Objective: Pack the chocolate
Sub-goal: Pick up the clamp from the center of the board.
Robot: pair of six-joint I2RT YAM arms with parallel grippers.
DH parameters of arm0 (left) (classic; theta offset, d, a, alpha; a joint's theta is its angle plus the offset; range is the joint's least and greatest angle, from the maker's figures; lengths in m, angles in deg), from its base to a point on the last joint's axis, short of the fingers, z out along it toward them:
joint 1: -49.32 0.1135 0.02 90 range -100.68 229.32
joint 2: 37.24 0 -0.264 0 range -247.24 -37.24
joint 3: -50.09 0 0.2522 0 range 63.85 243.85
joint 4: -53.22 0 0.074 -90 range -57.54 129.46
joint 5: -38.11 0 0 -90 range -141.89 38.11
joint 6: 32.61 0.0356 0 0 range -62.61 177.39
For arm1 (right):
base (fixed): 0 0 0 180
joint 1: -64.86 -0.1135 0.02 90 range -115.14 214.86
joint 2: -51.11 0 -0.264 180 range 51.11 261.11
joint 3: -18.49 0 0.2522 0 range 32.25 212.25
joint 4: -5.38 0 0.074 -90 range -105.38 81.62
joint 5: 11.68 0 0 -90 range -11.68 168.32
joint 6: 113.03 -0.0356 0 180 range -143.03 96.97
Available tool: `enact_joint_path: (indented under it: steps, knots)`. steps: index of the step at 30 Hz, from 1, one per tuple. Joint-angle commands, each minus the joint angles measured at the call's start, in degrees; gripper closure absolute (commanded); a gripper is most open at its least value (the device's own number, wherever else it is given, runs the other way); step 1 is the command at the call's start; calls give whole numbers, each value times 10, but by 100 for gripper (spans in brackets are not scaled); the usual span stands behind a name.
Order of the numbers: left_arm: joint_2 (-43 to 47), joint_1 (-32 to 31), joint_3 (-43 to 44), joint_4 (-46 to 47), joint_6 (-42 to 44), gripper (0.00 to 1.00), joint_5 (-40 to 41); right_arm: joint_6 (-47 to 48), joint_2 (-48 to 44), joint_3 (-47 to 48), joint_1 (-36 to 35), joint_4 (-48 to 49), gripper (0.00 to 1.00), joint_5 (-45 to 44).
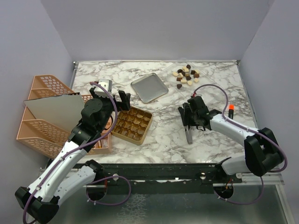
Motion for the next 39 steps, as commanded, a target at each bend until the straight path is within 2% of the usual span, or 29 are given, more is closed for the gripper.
enact_joint_path:
  steps: [1,9,12,14,19,24,27,39]
  knots:
    - [4,2,-7,4,3,1,4,-2,-2,21,-6,-35,44,-38]
    - [2,2,-7,5,2,1,1,-31,23,29,-6,-60,62,-104]
    - [5,2,-8,4,1,1,0,-32,23,35,-6,-69,64,-107]
    - [7,2,-9,5,1,1,1,-32,19,41,-6,-76,61,-90]
    - [8,2,-9,5,0,1,-3,-32,-3,35,-8,-81,39,-46]
    - [9,2,-9,4,0,1,-3,-23,-15,2,-13,-56,29,-35]
    - [7,2,-9,4,0,1,-3,-21,-13,-14,-17,-37,28,-16]
    - [6,2,-8,2,1,1,-2,-18,59,-8,-26,-11,36,-46]
